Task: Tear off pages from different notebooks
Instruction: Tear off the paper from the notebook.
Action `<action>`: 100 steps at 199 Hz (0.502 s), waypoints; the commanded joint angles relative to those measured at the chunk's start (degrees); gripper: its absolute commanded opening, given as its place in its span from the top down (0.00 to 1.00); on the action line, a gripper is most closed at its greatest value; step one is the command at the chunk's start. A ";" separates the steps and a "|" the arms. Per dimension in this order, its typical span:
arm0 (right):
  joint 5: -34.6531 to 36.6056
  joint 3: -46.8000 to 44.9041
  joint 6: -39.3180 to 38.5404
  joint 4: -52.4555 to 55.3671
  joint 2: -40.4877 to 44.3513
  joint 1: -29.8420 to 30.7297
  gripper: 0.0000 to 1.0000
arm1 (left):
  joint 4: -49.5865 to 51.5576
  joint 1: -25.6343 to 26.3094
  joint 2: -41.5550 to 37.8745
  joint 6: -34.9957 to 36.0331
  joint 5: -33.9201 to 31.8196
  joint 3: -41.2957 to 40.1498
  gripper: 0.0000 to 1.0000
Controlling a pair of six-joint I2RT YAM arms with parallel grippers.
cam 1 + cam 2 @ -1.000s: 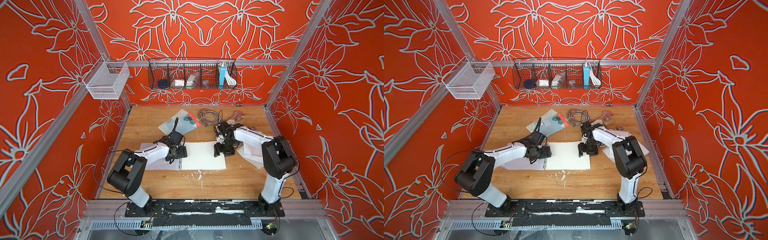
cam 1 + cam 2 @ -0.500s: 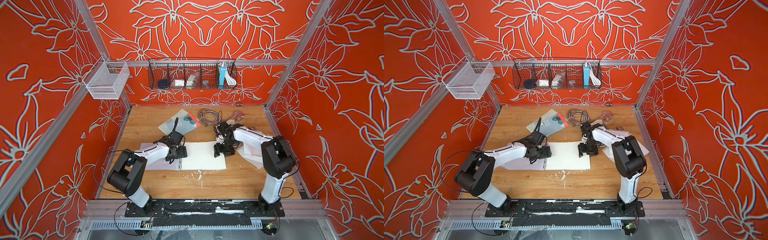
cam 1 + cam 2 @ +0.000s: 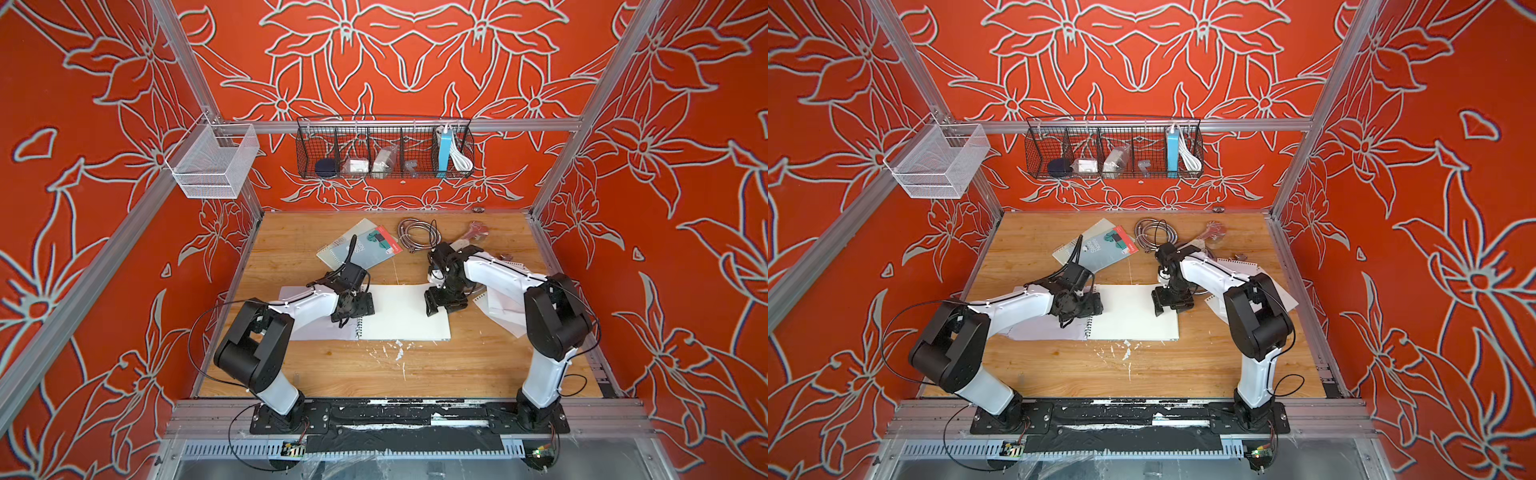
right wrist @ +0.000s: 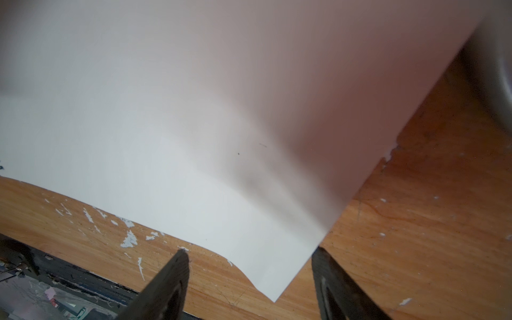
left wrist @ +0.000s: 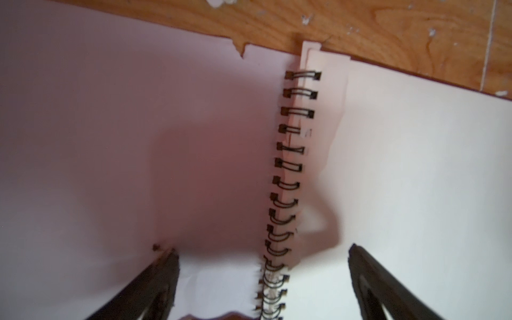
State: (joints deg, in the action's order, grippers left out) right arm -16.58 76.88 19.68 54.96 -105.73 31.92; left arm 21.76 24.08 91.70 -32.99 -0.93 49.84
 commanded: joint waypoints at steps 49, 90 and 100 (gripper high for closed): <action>-0.99 3.58 -3.51 3.96 -1.13 2.42 0.28 | 1.36 0.42 0.93 0.45 0.14 1.18 0.10; -2.01 3.80 -3.94 4.19 -2.99 2.73 0.28 | 1.36 0.36 0.95 0.40 0.14 1.15 0.10; -2.22 3.84 -4.02 4.04 -3.47 2.72 0.28 | 1.36 0.36 0.94 0.42 0.05 1.09 0.10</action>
State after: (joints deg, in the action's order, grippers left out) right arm -17.17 79.66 16.95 57.63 -107.42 34.17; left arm 21.78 24.08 91.72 -32.99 -0.93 49.84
